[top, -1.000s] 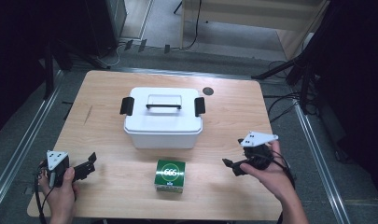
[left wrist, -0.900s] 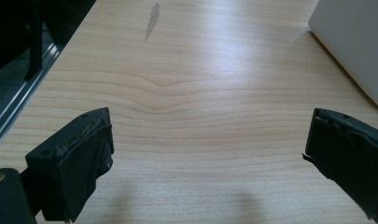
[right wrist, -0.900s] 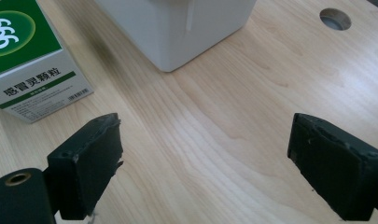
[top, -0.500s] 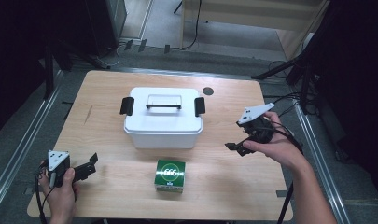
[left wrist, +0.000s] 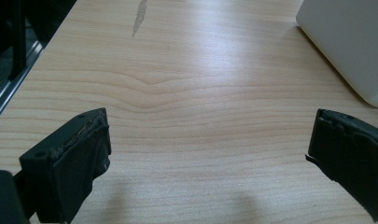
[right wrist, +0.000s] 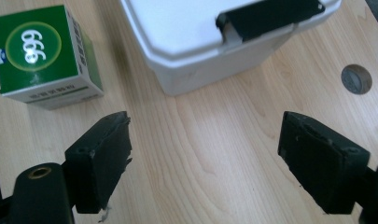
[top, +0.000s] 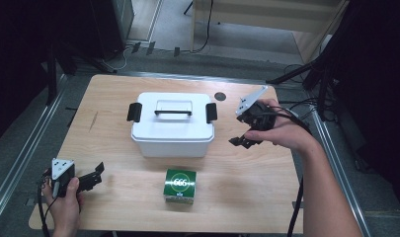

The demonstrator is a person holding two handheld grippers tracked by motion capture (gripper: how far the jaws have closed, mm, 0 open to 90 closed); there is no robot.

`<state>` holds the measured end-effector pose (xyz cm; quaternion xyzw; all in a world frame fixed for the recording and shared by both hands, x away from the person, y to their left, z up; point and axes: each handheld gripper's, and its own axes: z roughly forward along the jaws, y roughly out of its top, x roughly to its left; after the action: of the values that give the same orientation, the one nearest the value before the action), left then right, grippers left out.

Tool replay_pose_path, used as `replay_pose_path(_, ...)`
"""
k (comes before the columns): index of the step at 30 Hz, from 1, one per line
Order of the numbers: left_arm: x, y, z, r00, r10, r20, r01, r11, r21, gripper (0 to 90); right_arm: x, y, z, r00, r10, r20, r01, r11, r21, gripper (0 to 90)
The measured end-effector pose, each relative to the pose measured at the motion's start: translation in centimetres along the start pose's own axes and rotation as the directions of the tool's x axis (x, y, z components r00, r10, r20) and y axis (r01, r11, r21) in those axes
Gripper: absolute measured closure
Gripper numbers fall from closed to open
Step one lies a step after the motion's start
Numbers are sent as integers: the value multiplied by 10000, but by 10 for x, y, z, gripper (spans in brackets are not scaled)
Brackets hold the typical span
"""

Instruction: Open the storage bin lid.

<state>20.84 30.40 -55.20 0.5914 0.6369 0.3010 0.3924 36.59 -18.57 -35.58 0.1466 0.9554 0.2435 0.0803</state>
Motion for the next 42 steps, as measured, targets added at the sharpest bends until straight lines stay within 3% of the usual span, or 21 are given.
replay_pose_path(8, -1, 0, 1, 10000, 95, 2, -95, 9999, 40, 0, -8, 37, 1, 9983, -512, -275, 517, 9985, 181, 195)
replay_pose_path(14, -1, 1, 1, 9999, 100, 46, -100, 9999, 121, 0, -9, 62, 11, 9945, -959, -418, 974, 9946, 370, 206)
replay_pose_path(21, -1, 1, 1, 9998, 173, 48, -173, 9997, 146, 0, -11, 82, 21, 9912, -1247, -442, 1267, 9909, 463, 250)
replay_pose_path(35, -2, 1, 1, 9996, 258, 74, -260, 9994, 242, 0, -4, 116, 37, 9793, -1984, -395, 2003, 9784, 519, 536)
replay_pose_path(42, -2, 1, 2, 9997, 236, 70, -238, 9994, 235, 0, 0, 132, 50, 9706, -2400, -167, 2405, 9674, 788, 602)
